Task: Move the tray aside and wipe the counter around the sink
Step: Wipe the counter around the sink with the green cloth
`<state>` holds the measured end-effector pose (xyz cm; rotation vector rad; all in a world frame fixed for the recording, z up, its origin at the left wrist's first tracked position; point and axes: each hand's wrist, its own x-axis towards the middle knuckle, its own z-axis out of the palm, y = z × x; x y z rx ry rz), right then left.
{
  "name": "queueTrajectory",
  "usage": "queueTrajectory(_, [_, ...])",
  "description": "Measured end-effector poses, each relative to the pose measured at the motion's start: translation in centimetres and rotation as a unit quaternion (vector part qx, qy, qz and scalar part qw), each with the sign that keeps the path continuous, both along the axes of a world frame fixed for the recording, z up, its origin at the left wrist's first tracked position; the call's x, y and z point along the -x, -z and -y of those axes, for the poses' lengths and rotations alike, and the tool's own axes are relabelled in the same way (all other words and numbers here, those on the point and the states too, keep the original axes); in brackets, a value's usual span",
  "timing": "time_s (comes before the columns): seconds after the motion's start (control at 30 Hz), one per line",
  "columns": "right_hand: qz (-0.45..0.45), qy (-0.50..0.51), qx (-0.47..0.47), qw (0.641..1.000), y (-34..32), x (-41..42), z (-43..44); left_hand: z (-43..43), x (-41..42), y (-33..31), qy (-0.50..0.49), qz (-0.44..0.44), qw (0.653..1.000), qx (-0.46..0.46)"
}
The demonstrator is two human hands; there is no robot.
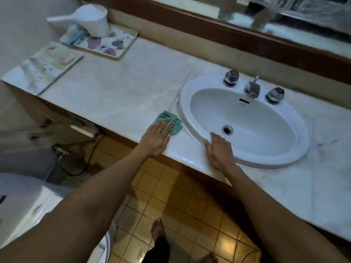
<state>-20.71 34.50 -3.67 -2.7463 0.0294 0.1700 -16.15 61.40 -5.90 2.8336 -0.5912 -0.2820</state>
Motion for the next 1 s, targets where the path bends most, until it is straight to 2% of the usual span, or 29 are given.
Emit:
queueTrajectory(0.13, [-0.003,-0.004,-0.009,1.0,0.2,-3.2,-3.7,1.5,-0.7,0.9,-0.083,-0.006,0.996,0.032])
queueTrajectory(0.27, [-0.012,-0.001,-0.035,0.999,0.3,-5.4,-6.0,-2.1,2.4,1.7,0.02,0.006,0.999,0.029])
queueTrajectory(0.37, [-0.005,-0.018,-0.061,0.998,0.0,-6.9,-6.9,-7.1,0.2,1.8,0.076,0.032,0.996,0.025])
queueTrajectory(0.5, [-0.007,-0.035,-0.071,0.997,0.2,-9.8,-8.7,-11.8,-6.8,1.8,-0.022,0.032,0.999,-0.001])
queueTrajectory(0.6, [-0.001,-0.043,-0.034,0.999,0.9,-12.2,-9.8,-10.0,-10.4,1.3,-0.109,0.005,0.994,0.007])
queueTrajectory(0.67, [0.002,-0.049,-0.011,0.999,1.2,-13.8,-10.5,-7.8,-10.6,1.6,-0.158,0.019,0.987,0.005])
queueTrajectory(0.73, [0.01,-0.049,0.012,0.999,1.4,-15.8,-11.3,-7.6,-9.7,2.2,-0.116,0.028,0.993,0.004])
queueTrajectory(0.87, [0.024,-0.055,0.066,0.996,2.0,-20.9,-12.5,-12.1,-10.2,2.4,0.059,0.034,0.998,0.002])
queueTrajectory(0.93, [0.019,-0.052,0.078,0.995,2.0,-23.8,-13.1,-13.1,-12.6,2.7,0.061,0.059,0.996,-0.002])
queueTrajectory(1.0, [0.016,-0.049,0.083,0.995,2.2,-26.6,-13.7,-12.9,-15.8,2.9,0.01,0.08,0.997,0.004])
